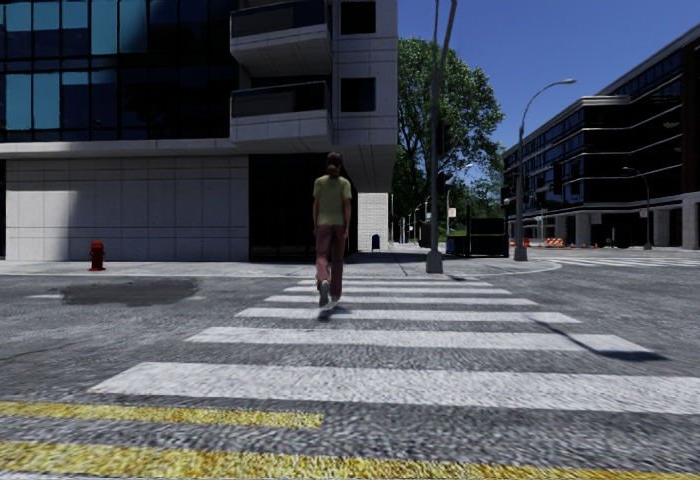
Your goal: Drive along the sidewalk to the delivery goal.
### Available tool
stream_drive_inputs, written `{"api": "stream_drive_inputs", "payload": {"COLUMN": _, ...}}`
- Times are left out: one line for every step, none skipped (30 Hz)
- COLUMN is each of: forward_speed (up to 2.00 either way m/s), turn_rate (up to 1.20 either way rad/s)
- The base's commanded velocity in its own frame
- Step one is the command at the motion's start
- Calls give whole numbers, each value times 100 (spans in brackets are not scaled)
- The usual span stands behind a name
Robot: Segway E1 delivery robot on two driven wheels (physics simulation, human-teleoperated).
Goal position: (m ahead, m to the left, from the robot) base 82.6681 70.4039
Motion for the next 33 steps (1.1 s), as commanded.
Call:
{"api": "stream_drive_inputs", "payload": {"forward_speed": 121, "turn_rate": 0}}
{"api": "stream_drive_inputs", "payload": {"forward_speed": 121, "turn_rate": 0}}
{"api": "stream_drive_inputs", "payload": {"forward_speed": 121, "turn_rate": 0}}
{"api": "stream_drive_inputs", "payload": {"forward_speed": 121, "turn_rate": 0}}
{"api": "stream_drive_inputs", "payload": {"forward_speed": 121, "turn_rate": 0}}
{"api": "stream_drive_inputs", "payload": {"forward_speed": 121, "turn_rate": 0}}
{"api": "stream_drive_inputs", "payload": {"forward_speed": 121, "turn_rate": 0}}
{"api": "stream_drive_inputs", "payload": {"forward_speed": 121, "turn_rate": 0}}
{"api": "stream_drive_inputs", "payload": {"forward_speed": 121, "turn_rate": 0}}
{"api": "stream_drive_inputs", "payload": {"forward_speed": 121, "turn_rate": 0}}
{"api": "stream_drive_inputs", "payload": {"forward_speed": 121, "turn_rate": 0}}
{"api": "stream_drive_inputs", "payload": {"forward_speed": 121, "turn_rate": 0}}
{"api": "stream_drive_inputs", "payload": {"forward_speed": 121, "turn_rate": 0}}
{"api": "stream_drive_inputs", "payload": {"forward_speed": 121, "turn_rate": 0}}
{"api": "stream_drive_inputs", "payload": {"forward_speed": 121, "turn_rate": 0}}
{"api": "stream_drive_inputs", "payload": {"forward_speed": 121, "turn_rate": 0}}
{"api": "stream_drive_inputs", "payload": {"forward_speed": 121, "turn_rate": 0}}
{"api": "stream_drive_inputs", "payload": {"forward_speed": 121, "turn_rate": 0}}
{"api": "stream_drive_inputs", "payload": {"forward_speed": 121, "turn_rate": 0}}
{"api": "stream_drive_inputs", "payload": {"forward_speed": 121, "turn_rate": 0}}
{"api": "stream_drive_inputs", "payload": {"forward_speed": 121, "turn_rate": 0}}
{"api": "stream_drive_inputs", "payload": {"forward_speed": 121, "turn_rate": 0}}
{"api": "stream_drive_inputs", "payload": {"forward_speed": 121, "turn_rate": 0}}
{"api": "stream_drive_inputs", "payload": {"forward_speed": 121, "turn_rate": 0}}
{"api": "stream_drive_inputs", "payload": {"forward_speed": 121, "turn_rate": 0}}
{"api": "stream_drive_inputs", "payload": {"forward_speed": 121, "turn_rate": 0}}
{"api": "stream_drive_inputs", "payload": {"forward_speed": 121, "turn_rate": 0}}
{"api": "stream_drive_inputs", "payload": {"forward_speed": 121, "turn_rate": 0}}
{"api": "stream_drive_inputs", "payload": {"forward_speed": 121, "turn_rate": 0}}
{"api": "stream_drive_inputs", "payload": {"forward_speed": 121, "turn_rate": 0}}
{"api": "stream_drive_inputs", "payload": {"forward_speed": 121, "turn_rate": 0}}
{"api": "stream_drive_inputs", "payload": {"forward_speed": 121, "turn_rate": 0}}
{"api": "stream_drive_inputs", "payload": {"forward_speed": 121, "turn_rate": 0}}
